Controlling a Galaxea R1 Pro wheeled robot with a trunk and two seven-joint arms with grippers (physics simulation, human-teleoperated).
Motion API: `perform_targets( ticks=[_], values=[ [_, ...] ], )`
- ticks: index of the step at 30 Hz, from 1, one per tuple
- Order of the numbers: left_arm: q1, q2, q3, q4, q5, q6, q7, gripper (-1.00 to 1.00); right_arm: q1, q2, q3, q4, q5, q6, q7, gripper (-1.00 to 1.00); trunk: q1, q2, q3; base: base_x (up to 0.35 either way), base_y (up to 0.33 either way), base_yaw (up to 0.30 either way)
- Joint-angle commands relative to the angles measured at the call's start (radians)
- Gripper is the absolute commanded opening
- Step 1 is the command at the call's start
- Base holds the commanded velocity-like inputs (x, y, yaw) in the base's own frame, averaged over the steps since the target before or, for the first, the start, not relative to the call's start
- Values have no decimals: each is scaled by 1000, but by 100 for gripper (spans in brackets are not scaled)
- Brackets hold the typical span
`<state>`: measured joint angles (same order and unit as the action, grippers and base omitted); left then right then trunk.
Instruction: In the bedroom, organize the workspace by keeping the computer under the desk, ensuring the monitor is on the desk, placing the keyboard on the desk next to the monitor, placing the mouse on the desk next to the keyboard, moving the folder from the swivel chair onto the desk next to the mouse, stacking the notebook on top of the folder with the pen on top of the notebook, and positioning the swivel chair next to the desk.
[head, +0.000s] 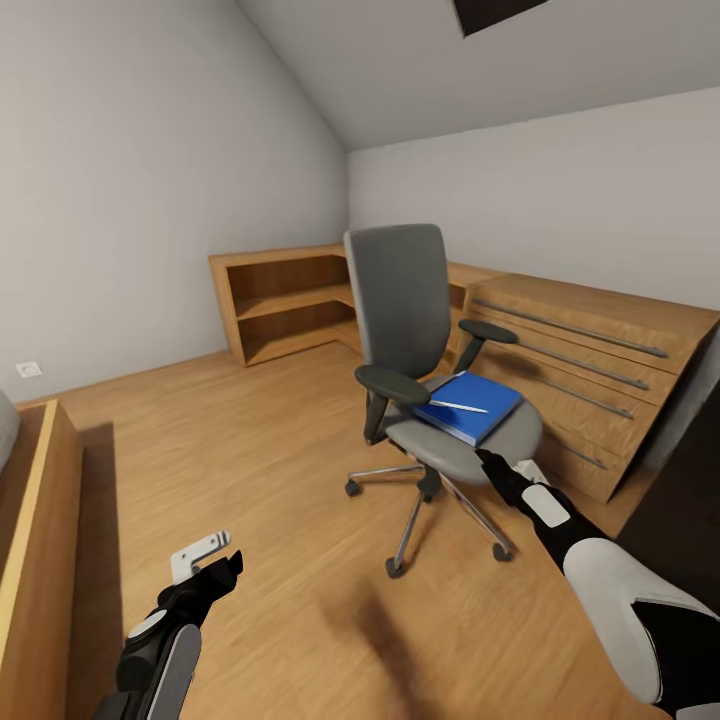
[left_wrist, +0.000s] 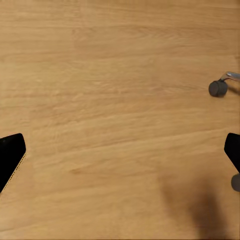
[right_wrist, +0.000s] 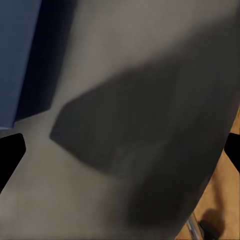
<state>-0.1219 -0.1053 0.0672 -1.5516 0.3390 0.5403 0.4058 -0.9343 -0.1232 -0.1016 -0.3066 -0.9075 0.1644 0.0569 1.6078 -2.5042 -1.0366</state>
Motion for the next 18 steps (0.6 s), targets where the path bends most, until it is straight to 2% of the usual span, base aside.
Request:
perform_targets(
  ticks=[1, 5, 11, 14, 18],
  values=[
    [-1, -1, 0, -1, 10, 3, 7, 100, 0, 1, 6, 1, -8, 6, 4, 100, 1, 0, -1, 293, 188, 0],
    [-1, -2, 0, -1, 9, 3, 7, 100, 0, 1, 6, 0, -7, 6, 4, 100, 1, 0, -1, 217, 164, 0],
    [-1, -2, -2, -1, 9, 3, 7, 100, 0, 1, 6, 0, -7, 6, 4, 100, 1, 0, -1, 27, 22, 0],
    [-1, -2, -2, -1, 9, 3, 7, 100, 0, 1, 6, 0, -7, 6, 3, 100, 1, 0, -1, -129, 3, 0],
    [-1, -2, -1, -1, 9, 3, 7, 100, 0, 1, 6, 0, -7, 6, 4, 100, 1, 0, -1, -298, 0, 0]
  ],
)
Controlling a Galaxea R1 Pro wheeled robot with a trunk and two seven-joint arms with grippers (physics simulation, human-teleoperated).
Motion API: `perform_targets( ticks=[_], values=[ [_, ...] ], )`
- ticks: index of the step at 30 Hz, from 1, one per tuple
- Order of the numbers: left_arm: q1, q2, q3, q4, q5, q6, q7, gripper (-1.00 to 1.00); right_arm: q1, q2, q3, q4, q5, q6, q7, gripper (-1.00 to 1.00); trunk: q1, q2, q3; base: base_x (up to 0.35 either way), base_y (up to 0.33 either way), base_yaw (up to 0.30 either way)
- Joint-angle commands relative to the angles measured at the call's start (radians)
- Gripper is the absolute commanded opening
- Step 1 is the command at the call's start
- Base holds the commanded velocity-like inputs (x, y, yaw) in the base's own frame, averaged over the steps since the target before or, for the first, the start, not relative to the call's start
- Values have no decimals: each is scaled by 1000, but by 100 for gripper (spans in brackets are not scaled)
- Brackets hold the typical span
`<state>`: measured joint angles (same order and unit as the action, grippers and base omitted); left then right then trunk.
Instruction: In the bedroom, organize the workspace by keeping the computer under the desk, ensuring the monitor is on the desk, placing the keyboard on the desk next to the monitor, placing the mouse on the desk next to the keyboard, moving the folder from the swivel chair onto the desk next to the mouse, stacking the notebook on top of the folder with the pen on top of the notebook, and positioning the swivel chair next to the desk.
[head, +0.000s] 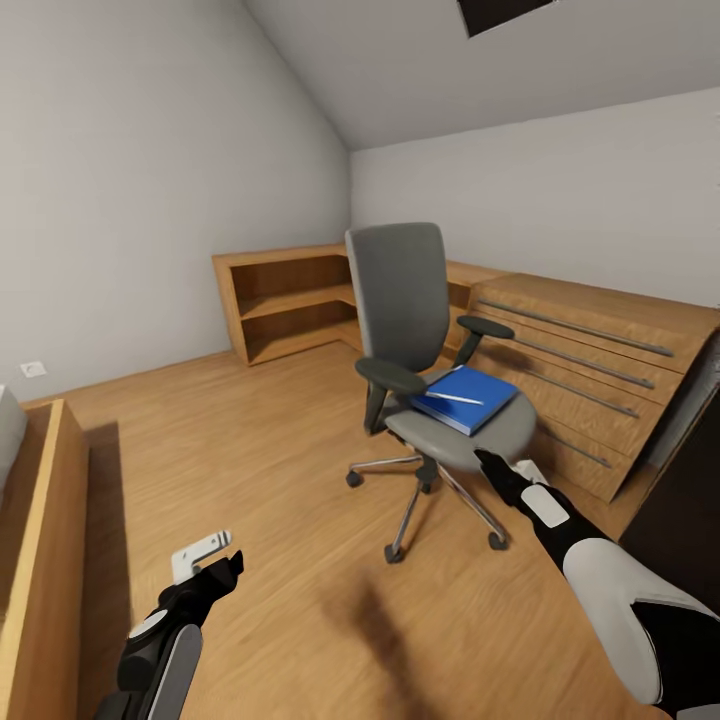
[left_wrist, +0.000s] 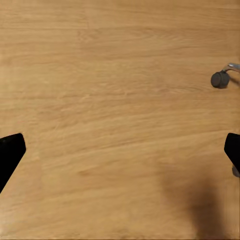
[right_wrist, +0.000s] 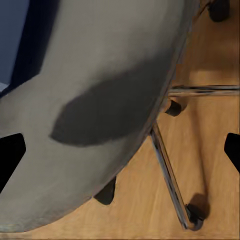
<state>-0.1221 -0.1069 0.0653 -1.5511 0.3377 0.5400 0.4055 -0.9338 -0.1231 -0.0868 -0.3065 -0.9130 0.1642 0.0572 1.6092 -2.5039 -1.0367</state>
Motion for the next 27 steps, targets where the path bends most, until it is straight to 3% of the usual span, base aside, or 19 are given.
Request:
perform_targets(
  ticks=[1, 27],
  values=[
    [-1, -1, 1, -1, 11, 3, 7, 100, 0, 0, -8, 0, -1, 6, 4, 100, -1, 0, -1, -327, 0, 0],
    [-1, -1, 0, -2, 12, 3, 6, 100, 0, 1, -8, 2, 5, 4, 4, 100, -1, 0, -1, -245, -53, 0]
  ],
)
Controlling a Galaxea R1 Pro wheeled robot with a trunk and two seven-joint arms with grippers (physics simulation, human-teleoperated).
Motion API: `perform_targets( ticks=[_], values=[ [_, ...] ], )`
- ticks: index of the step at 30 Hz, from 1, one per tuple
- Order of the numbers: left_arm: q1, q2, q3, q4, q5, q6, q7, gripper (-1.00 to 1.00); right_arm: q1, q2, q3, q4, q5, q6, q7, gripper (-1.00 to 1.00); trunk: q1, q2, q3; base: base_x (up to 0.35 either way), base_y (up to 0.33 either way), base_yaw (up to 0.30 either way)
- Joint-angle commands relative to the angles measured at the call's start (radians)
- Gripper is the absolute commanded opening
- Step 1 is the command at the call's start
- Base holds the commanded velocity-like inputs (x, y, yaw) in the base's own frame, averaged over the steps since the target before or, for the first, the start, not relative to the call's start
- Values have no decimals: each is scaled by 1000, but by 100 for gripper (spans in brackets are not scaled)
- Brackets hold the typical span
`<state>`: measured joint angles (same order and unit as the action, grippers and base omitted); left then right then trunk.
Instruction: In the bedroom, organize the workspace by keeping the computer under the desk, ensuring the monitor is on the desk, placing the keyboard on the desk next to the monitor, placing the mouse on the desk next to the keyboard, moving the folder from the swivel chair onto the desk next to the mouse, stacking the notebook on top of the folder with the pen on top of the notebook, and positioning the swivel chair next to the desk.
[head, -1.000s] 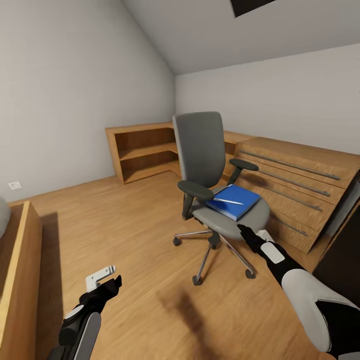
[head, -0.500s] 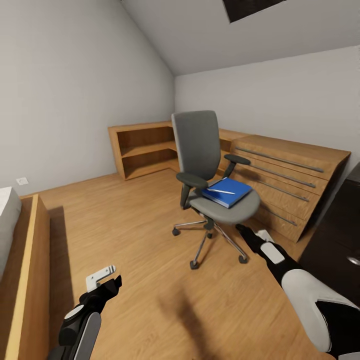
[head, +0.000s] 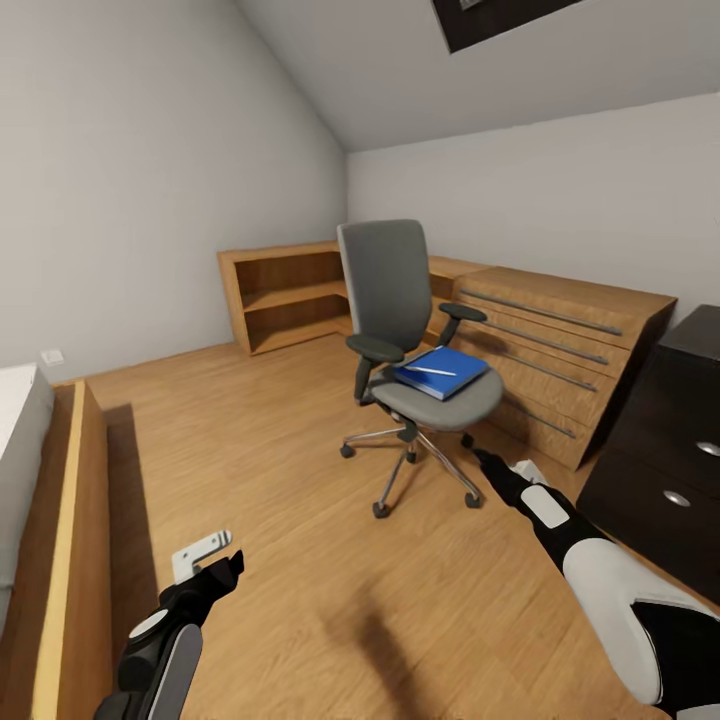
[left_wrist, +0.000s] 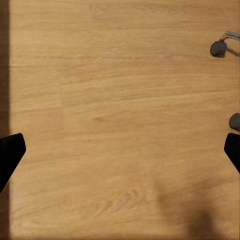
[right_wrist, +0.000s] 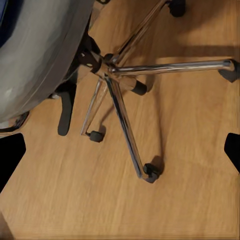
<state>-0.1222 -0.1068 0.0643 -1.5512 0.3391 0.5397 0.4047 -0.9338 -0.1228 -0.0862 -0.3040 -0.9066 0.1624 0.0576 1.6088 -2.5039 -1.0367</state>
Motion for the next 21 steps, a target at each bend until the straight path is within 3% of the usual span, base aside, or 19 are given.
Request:
perform_targets(
  ticks=[1, 2, 11, 14, 19, 21],
  values=[
    [-1, -1, 1, -4, 11, 3, 6, 100, 0, 1, -8, 0, 3, 6, 3, 100, 0, 0, -1, -54, -14, 0],
    [-1, -2, 0, -8, 12, 7, 4, 100, 0, 3, -8, 4, 48, 6, 3, 100, -1, 0, 3, -14, -4, 0],
    [-1, -2, -33, 15, 14, 10, 6, 100, 37, 42, -9, 13, 188, -10, -1, 100, -5, 2, 38, -4, -1, 0],
    [-1, -2, -41, 91, 12, 6, 9, 100, 86, 62, -9, 55, 255, -77, 0, 100, -6, 3, 49, 0, 0, 0],
    [-1, -2, -69, 197, 11, 2, 11, 100, 132, 87, -9, 113, 320, -187, 0, 100, -8, 4, 69, 0, 0, 0],
    [-1, -2, -74, 235, 11, 1, 10, 100, 145, 91, -9, 123, 328, -202, 0, 100, -14, 14, 75, 0, 0, 0]
  ],
)
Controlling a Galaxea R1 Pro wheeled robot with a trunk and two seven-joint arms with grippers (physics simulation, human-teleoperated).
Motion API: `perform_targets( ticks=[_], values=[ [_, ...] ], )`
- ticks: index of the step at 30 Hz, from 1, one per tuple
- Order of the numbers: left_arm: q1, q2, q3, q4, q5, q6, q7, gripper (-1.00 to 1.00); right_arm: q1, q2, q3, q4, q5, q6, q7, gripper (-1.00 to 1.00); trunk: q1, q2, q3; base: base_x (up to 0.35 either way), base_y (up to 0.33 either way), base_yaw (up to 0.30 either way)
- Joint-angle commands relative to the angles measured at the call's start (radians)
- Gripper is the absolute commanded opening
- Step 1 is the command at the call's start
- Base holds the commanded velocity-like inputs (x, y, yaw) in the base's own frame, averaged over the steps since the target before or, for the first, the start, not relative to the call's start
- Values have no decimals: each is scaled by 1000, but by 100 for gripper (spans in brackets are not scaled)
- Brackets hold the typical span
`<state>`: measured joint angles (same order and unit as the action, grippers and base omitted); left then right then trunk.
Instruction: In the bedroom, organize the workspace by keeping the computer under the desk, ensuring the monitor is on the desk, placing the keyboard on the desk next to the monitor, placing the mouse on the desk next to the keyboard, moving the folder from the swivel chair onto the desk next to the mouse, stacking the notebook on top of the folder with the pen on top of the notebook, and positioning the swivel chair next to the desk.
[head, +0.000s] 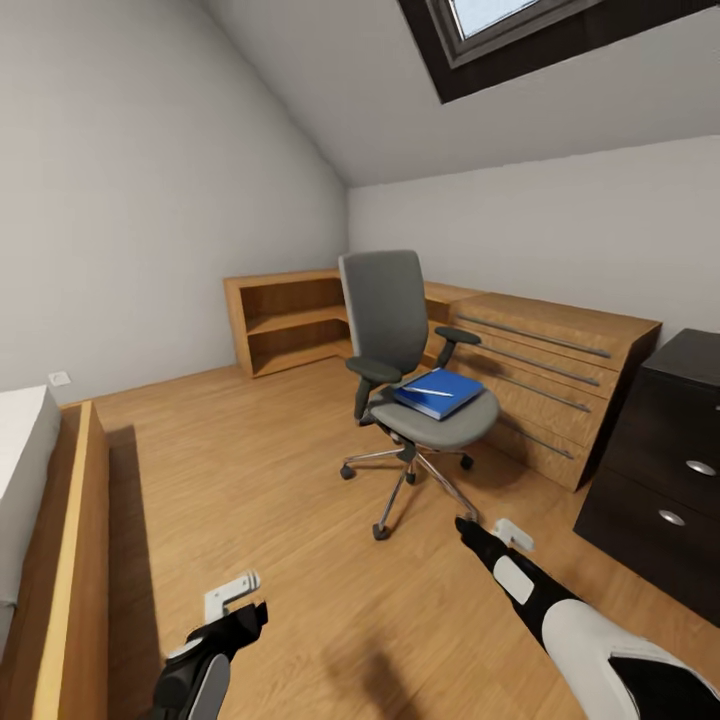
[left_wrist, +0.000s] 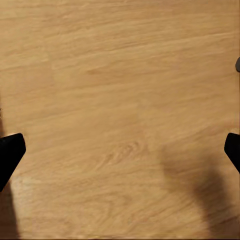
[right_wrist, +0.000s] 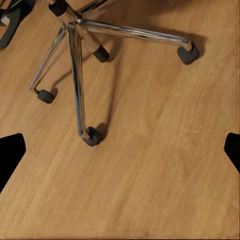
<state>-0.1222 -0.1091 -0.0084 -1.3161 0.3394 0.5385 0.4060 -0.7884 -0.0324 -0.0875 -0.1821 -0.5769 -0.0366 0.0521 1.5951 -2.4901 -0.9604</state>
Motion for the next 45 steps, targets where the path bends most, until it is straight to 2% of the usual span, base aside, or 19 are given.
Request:
perform_targets(
  ticks=[1, 5, 6, 8, 9, 11, 12, 13, 15, 16, 19, 20, 23, 32, 39, 44, 45],
  values=[
    [-1, 0, -3, 19, 10, 1, 9, 100, 6, 2, -8, 5, 2, -8, 5, 100, -4, 7, 2, 0, 0, 0],
    [-1, 1, -8, 95, 10, -22, 7, 100, 38, 6, -8, 15, 13, -25, 3, 100, -20, 35, 15, 0, 0, 0],
    [-1, 2, -9, 158, 9, -82, 6, 100, 69, 7, -8, 17, 37, -41, 2, 100, -23, 42, 18, 0, 0, 0],
    [-1, 2, -10, 195, 9, -128, 6, 100, 85, 7, -8, 18, 62, -61, 1, 100, -31, 56, 24, 0, 0, 0],
    [-1, 1, -12, 228, 9, -181, 6, 100, 98, 8, -8, 19, 95, -90, 0, 100, -35, 63, 27, 0, 0, 0],
    [-1, 1, -17, 255, 8, -235, 5, 100, 111, 8, -8, 20, 133, -127, 0, 100, -43, 77, 34, 0, 0, 0],
    [-1, 1, -27, 277, 9, -286, 5, 100, 125, 8, -8, 24, 170, -169, -1, 100, -46, 84, 37, 0, 0, 0],
    [-1, 3, -62, 393, 8, -412, 6, 100, 206, 9, -8, 136, 253, -394, -1, 100, -50, 91, 40, 0, 0, 0],
    [-1, 3, -64, 422, 6, -419, 6, 100, 210, 8, -8, 159, 256, -418, -1, 100, -58, 105, 46, 0, 0, 0],
    [-1, 3, -66, 463, -10, -457, 6, 100, 222, 4, -8, 186, 259, -449, -1, 100, -62, 112, 49, 0, 0, 0],
    [-1, 2, -66, 473, -31, -487, 7, 100, 231, 3, -8, 192, 260, -456, -1, 100, -73, 133, 59, 0, 0, 0],
    [-1, 1, -66, 481, -59, -512, 8, 100, 237, 3, -7, 196, 261, -461, -1, 100, -77, 140, 62, 0, 0, 0],
    [-1, 1, -66, 485, -82, -524, 8, 100, 239, 4, -7, 198, 264, -464, -2, 100, -89, 161, 71, 0, 0, 0],
    [-1, 0, -67, 540, -93, -530, 8, 100, 242, 1, -8, 201, 267, -466, -4, 100, -123, 224, 99, 0, 0, -18],
    [-1, 4, -67, 579, -92, -532, -2, 100, 243, 1, -8, 203, 263, -473, -6, 100, -150, 273, 121, 0, 0, -208],
    [0, 9, -66, 663, -90, -533, -2, 100, 245, 2, -9, 203, 261, -488, -6, 100, -169, 308, 137, 0, 0, -253],
    [0, 14, -65, 705, -89, -533, -3, 100, 247, 2, -9, 203, 261, -492, -6, 100, -173, 315, 140, 0, 0, -256]
  ],
)
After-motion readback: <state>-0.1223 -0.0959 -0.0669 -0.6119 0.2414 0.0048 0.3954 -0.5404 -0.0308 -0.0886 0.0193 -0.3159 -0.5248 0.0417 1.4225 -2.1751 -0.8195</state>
